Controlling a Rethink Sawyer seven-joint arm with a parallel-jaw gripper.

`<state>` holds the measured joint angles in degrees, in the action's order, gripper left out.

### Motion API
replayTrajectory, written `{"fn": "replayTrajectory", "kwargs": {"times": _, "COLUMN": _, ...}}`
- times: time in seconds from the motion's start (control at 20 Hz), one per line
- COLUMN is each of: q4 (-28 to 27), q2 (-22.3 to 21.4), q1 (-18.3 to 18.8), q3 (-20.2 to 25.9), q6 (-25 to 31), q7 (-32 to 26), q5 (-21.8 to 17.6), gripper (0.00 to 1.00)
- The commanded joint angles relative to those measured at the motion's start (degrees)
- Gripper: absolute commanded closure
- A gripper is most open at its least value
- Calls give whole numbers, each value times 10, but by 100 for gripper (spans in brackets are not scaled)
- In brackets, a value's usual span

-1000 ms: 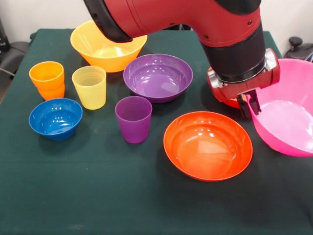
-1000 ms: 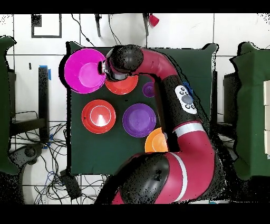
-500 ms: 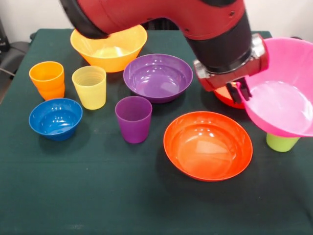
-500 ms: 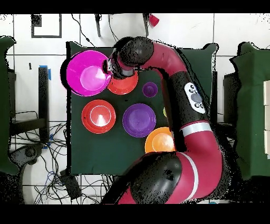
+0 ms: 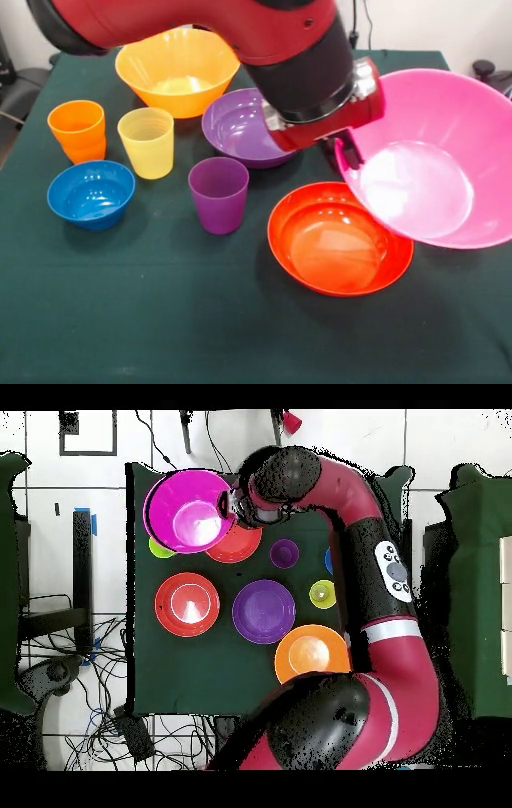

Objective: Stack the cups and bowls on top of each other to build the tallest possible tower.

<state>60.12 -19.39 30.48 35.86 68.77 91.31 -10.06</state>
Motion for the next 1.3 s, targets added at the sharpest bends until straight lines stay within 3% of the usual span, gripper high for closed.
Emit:
{"fn": "replayTrajectory", "kwargs": {"times": 0.05, "q4": 33, "q2": -8, "q1": 15, "q3": 23, "q6": -5, "q7": -152, "q5": -37, "gripper": 100}}
{"fn": "replayTrajectory", "kwargs": {"times": 0.6, "q4": 56, "q2": 27, "q1": 34, "q3": 31, "q6": -90, "q7": -183, "q5": -83, "gripper": 100}}
{"fn": "replayTrajectory", "kwargs": {"times": 0.95, "q4": 2, "q2": 87, "q1": 9, "q3": 40, "q6": -89, "q7": -162, "q5": -82, "gripper": 100}}
{"fn": "replayTrajectory", "kwargs": {"times": 1.3, "q4": 4, "q2": 87, "q1": 4, "q3": 43, "q6": -120, "q7": -189, "q5": -116, "gripper": 100}}
